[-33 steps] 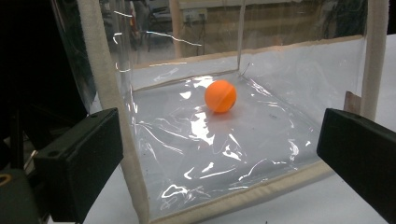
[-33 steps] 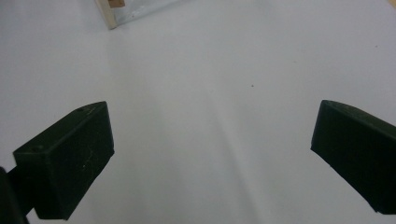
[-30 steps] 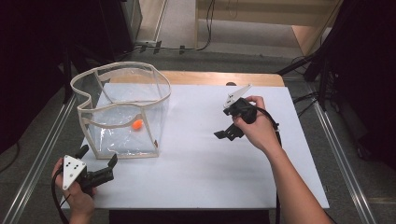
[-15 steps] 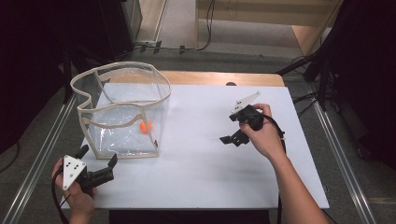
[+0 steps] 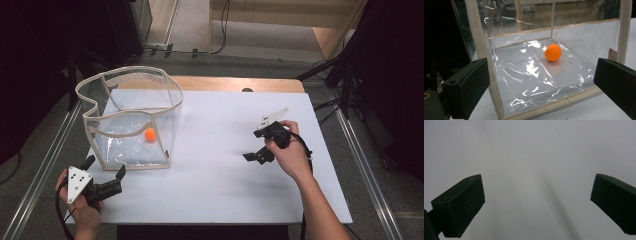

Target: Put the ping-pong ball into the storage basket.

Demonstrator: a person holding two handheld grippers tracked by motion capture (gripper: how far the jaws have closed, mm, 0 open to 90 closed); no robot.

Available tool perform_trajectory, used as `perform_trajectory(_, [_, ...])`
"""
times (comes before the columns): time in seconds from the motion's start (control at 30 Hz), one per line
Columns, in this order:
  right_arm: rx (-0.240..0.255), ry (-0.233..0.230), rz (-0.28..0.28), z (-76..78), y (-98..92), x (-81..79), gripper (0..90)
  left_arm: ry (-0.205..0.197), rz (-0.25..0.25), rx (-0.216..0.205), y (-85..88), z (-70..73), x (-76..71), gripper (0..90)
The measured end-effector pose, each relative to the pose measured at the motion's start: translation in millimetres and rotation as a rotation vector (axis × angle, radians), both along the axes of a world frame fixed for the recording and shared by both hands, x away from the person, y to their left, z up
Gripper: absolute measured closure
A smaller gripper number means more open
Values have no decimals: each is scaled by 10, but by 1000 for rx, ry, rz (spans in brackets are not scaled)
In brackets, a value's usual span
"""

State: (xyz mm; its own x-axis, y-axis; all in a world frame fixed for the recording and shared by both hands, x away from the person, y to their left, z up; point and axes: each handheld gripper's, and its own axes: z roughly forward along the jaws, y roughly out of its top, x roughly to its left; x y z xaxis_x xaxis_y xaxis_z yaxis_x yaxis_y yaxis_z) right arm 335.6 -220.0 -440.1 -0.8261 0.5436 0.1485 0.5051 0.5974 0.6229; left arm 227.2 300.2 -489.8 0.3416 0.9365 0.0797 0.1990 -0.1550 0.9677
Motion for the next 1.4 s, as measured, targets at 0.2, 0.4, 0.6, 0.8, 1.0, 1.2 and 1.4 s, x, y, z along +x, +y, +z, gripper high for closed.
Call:
perform_trajectory(0.2, [14,5,-24,-75,-87,-63,0,-1,-1,-1,0,-1,1,9])
perform_trajectory(0.4, [26,-1,-55,-115,-193,-122,0,-1,0,0,-3,0,-2,8])
perform_trajectory(0.6, [55,-9,-85,-173,-320,-191,0,-2,1,3,-8,0,-1,8])
perform_trajectory(0.8, [81,-17,-116,-243,-455,-269,0,-3,1,6,-10,0,-3,9])
perform_trajectory(1.0, [98,-30,-148,-306,-576,-360,0,-2,0,9,-12,1,-5,8])
perform_trajectory(1.2, [111,-40,-164,-376,-674,-431,0,-2,2,9,-15,1,-7,8])
perform_trajectory(1.4, [130,-43,-177,-428,-743,-495,0,-3,1,15,-21,1,-9,8])
